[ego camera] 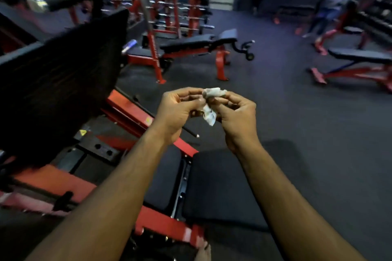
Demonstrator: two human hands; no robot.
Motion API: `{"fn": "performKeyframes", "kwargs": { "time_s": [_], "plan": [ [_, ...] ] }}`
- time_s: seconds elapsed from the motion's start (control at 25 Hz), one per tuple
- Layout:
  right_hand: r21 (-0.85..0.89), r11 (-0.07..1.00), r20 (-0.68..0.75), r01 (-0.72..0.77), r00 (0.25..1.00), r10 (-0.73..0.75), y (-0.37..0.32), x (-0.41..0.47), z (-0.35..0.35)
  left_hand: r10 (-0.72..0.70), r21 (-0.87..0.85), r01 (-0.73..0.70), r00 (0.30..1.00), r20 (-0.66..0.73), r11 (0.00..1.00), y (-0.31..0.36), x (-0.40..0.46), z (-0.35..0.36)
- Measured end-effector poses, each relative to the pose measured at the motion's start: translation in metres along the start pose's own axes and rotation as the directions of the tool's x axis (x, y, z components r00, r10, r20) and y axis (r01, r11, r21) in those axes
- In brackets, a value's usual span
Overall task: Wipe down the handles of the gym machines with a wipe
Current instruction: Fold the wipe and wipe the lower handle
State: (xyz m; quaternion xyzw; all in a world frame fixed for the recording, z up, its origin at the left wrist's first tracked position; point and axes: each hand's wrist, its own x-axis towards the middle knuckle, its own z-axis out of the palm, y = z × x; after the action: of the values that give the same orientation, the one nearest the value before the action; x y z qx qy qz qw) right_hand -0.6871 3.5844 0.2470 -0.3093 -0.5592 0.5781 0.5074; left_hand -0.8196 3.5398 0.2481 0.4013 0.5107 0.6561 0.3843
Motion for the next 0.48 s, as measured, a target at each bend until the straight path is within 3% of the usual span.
{"fn": "performKeyframes", "kwargs": {
  "time_s": [0.16, 0.28, 0.48],
  "plan": [
    [-0.077, 0.997, -0.22, -0.017, 0.976, -0.001, -0.019, -0.068, -0.093, -0.145, -0.001, 0.147, 0.971, 0.189, 0.989, -0.024, -0.051, 0.089],
    [-0.114, 0.993, -0.362, -0.024, 0.932, -0.019, -0.036, -0.118, -0.179, -0.224, 0.02, 0.235, 0.893, 0.391, 0.972, -0.042, -0.091, 0.176],
    [-0.083, 0.994, -0.537, -0.066, 0.843, 0.011, -0.063, -0.169, -0.316, -0.241, -0.019, 0.29, 0.828, 0.506, 0.957, -0.062, -0.139, 0.33]
  ]
}}
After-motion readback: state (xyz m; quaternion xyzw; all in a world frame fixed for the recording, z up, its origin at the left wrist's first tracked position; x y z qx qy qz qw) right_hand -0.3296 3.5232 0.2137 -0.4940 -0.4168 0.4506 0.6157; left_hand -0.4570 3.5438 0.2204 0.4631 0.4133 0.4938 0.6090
